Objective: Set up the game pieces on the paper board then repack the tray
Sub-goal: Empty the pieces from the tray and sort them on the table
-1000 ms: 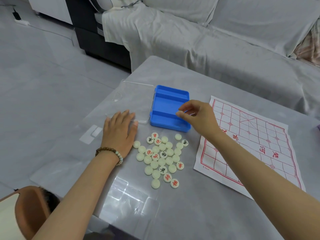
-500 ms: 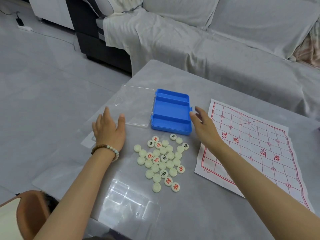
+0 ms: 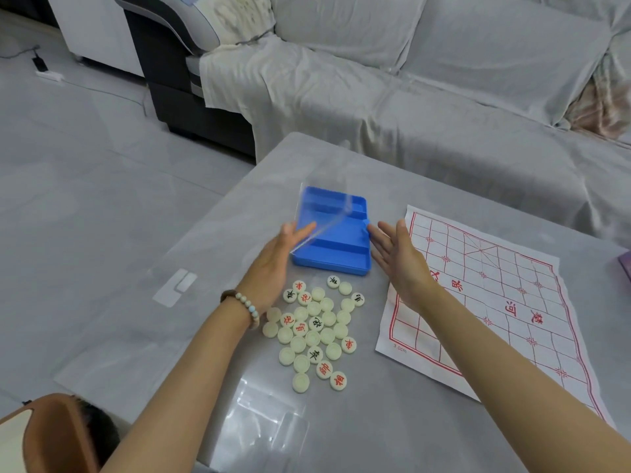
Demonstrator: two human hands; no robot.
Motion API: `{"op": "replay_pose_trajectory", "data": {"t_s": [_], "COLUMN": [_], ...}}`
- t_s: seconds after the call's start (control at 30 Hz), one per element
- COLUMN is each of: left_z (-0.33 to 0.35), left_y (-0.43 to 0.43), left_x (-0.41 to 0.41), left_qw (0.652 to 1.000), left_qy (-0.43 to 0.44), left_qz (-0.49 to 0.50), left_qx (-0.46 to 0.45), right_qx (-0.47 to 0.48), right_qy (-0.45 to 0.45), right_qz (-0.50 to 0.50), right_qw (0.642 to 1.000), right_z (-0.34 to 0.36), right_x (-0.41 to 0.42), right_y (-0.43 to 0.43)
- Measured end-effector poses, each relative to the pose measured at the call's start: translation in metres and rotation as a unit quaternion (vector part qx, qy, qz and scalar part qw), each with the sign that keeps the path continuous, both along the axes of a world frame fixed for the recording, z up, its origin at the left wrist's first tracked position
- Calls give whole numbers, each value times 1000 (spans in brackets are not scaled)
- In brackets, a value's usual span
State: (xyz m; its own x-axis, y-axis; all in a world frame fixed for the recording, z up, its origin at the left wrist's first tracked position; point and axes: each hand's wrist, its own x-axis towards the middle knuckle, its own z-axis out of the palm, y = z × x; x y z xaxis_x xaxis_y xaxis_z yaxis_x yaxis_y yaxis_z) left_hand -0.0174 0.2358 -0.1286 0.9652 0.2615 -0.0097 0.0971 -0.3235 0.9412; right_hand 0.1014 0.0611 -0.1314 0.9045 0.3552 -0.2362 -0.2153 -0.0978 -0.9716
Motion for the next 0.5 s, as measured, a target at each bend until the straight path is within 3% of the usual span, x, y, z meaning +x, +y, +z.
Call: {"op": "replay_pose_trajectory", "data": {"t_s": [0.13, 0.2, 0.27, 0.37, 0.5], "left_z": [-10, -15, -11, 5, 19], "left_y": [-7, -7, -8, -12, -28], "left_x": [13, 18, 22, 30, 36], "left_qw": [984, 981, 998, 983, 950], "left_qy": [122, 114, 32, -93, -106], "left_qz": [-30, -20, 30, 129, 176], "left_qx": [123, 153, 54, -96, -234], "right_qx": [15, -41, -67, -11, 34], "right_qy": [28, -3, -36, -29, -67], "right_qz": [-1, 10, -4, -18, -34], "right_qw": [999, 999, 997, 999, 997], "right_z": [2, 3, 1, 6, 26], "right_x": [-2, -6, -6, -11, -30], "right_y": [2, 7, 8, 6, -15]}}
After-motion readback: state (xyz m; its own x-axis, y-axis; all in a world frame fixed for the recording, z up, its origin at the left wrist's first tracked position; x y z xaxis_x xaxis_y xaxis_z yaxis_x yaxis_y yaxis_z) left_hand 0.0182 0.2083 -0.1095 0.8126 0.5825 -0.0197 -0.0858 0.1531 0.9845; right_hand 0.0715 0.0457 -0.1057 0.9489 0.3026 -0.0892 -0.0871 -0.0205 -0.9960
